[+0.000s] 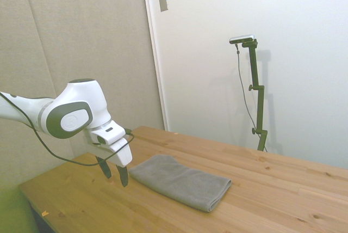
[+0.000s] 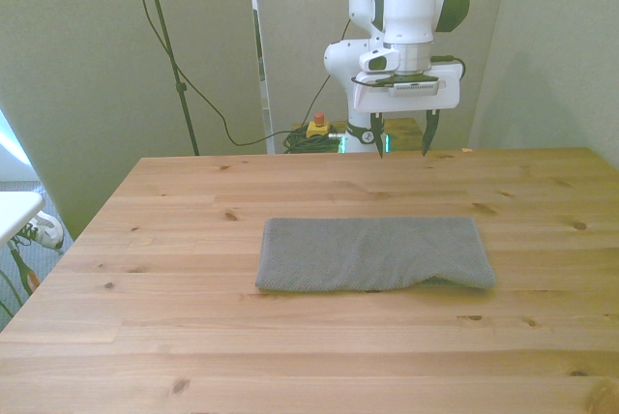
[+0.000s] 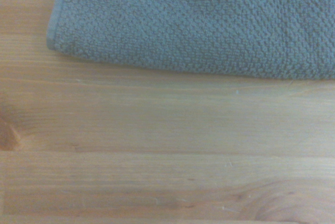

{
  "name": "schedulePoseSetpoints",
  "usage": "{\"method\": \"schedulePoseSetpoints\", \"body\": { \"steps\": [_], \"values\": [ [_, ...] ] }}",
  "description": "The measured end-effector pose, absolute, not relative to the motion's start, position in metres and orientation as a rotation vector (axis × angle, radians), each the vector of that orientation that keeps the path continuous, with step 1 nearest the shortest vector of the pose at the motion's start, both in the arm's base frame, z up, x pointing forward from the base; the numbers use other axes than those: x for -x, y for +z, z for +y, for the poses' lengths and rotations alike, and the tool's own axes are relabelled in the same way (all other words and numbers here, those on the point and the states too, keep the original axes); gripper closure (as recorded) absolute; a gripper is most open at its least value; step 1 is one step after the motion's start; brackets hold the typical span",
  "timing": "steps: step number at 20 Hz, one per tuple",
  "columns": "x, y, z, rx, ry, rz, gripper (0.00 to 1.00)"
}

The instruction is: Fold the towel

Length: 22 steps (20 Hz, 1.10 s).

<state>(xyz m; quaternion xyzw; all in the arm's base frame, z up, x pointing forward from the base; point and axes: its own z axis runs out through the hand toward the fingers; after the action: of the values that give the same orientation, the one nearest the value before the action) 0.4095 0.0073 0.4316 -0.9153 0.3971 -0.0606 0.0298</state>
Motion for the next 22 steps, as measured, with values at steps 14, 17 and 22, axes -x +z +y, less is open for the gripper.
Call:
{"method": "schedulePoseSetpoints", "body": {
  "steps": [14, 17, 22],
  "values": [
    [-0.524, 0.446, 0.098, 2.859, -0.313, 1.483, 0.0],
    [-0.561, 0.429, 0.131, 2.921, -0.321, 1.578, 0.0],
    [-0.597, 0.406, 0.175, 3.037, -0.458, 1.661, 0.0]
  ]
}}
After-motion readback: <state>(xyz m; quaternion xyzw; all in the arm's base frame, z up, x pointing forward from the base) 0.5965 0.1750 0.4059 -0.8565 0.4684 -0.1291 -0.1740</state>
